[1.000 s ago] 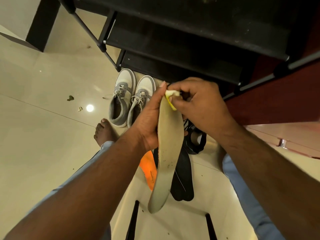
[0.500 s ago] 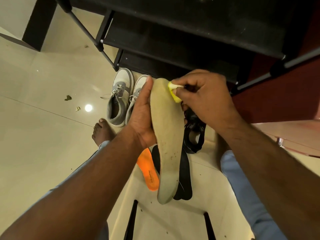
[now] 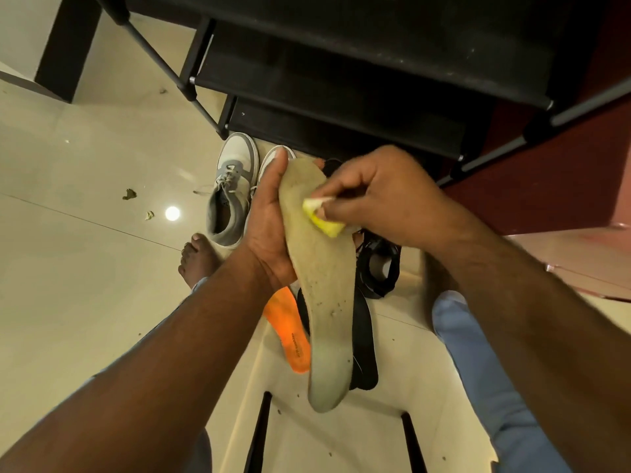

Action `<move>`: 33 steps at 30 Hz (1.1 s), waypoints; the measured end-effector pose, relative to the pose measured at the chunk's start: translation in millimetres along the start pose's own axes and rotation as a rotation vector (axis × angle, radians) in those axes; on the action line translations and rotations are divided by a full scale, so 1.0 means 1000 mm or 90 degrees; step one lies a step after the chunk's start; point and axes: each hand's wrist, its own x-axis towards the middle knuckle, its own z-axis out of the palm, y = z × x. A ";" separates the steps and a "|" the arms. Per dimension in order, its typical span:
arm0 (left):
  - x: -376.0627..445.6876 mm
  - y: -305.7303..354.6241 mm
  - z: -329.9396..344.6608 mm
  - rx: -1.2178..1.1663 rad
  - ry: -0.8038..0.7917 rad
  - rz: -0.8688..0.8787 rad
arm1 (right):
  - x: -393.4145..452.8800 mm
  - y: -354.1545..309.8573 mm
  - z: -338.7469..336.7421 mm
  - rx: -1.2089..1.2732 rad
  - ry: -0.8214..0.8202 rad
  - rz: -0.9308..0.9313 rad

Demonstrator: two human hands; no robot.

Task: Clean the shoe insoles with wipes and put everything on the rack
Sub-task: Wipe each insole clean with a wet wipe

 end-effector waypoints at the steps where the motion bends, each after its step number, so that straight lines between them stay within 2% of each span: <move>1: 0.001 -0.001 -0.001 0.010 0.001 -0.003 | 0.001 0.003 -0.004 0.037 0.090 0.002; 3: 0.001 -0.004 0.000 0.012 0.006 -0.006 | 0.003 0.007 -0.005 0.047 0.224 -0.006; 4: 0.001 -0.005 0.001 0.014 0.004 -0.007 | 0.005 0.009 -0.003 0.013 0.249 -0.017; 8: -0.001 -0.007 0.004 0.023 -0.002 -0.005 | 0.006 0.014 0.019 -0.126 0.236 -0.062; 11: -0.002 -0.006 0.003 -0.010 -0.008 -0.004 | 0.004 0.012 0.031 -0.138 0.265 -0.139; 14: -0.001 -0.005 0.000 -0.042 -0.002 -0.004 | 0.004 0.011 0.036 -0.137 0.232 -0.235; 17: -0.003 -0.004 0.001 -0.043 -0.024 -0.021 | 0.006 0.015 0.033 -0.226 0.201 -0.285; 22: -0.003 -0.007 0.004 -0.027 -0.082 -0.034 | 0.011 0.034 0.015 -0.333 0.230 -0.180; 27: -0.002 -0.009 0.003 0.025 -0.047 -0.054 | 0.007 0.020 0.021 -0.257 0.240 -0.275; 31: -0.003 -0.012 0.004 0.109 -0.046 -0.077 | 0.009 0.028 0.011 -0.308 0.246 -0.206; 33: -0.002 -0.009 0.004 0.099 -0.030 -0.055 | 0.010 0.029 0.007 -0.296 0.233 -0.183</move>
